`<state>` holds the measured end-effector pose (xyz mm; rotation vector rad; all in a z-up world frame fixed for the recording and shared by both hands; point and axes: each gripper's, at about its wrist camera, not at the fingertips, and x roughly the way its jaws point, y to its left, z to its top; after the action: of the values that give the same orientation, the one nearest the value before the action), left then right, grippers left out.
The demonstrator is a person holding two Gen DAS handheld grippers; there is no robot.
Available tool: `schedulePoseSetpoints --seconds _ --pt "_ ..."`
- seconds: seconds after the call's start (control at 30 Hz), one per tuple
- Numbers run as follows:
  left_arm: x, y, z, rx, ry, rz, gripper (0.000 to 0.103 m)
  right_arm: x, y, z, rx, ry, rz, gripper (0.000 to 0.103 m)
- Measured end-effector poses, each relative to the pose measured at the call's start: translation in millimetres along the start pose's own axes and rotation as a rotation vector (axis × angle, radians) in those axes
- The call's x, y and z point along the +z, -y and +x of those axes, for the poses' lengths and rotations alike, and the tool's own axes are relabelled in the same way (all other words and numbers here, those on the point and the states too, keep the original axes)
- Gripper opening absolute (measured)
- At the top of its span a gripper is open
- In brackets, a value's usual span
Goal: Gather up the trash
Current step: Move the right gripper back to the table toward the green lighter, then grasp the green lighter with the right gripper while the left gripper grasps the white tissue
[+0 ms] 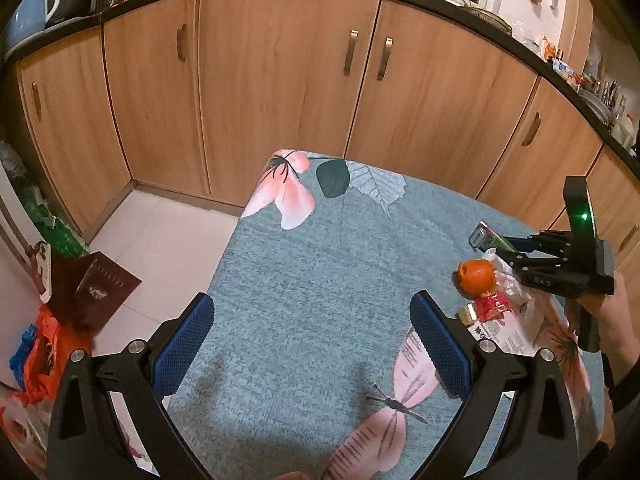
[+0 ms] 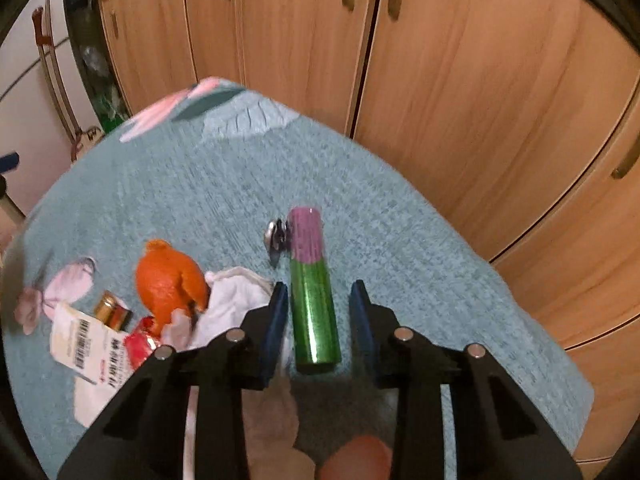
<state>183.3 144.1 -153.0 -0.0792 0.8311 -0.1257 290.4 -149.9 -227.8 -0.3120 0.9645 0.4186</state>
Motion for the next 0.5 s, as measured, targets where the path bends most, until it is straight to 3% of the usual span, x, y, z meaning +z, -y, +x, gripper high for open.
schedulePoseSetpoints --seconds 0.07,0.17,0.3,0.33,0.4,0.5 --pt "-1 3 3 0.001 -0.003 0.009 0.094 -3 -3 -2 -0.003 0.002 -0.007 0.020" --pt "1 13 9 0.004 -0.009 0.037 0.095 -12 0 -22 0.063 0.042 0.032 0.020" --pt "8 37 11 0.002 0.009 0.107 0.095 -37 27 -76 0.238 0.173 0.206 0.020" --pt "11 46 12 -0.001 0.013 0.131 0.095 -53 36 -94 0.290 0.210 0.263 0.020" --pt "15 62 16 -0.017 0.015 0.164 0.095 -74 40 -113 0.313 0.234 0.296 0.020" --pt "18 91 26 -0.097 -0.024 0.212 0.095 -130 49 -140 0.376 0.269 0.395 0.020"
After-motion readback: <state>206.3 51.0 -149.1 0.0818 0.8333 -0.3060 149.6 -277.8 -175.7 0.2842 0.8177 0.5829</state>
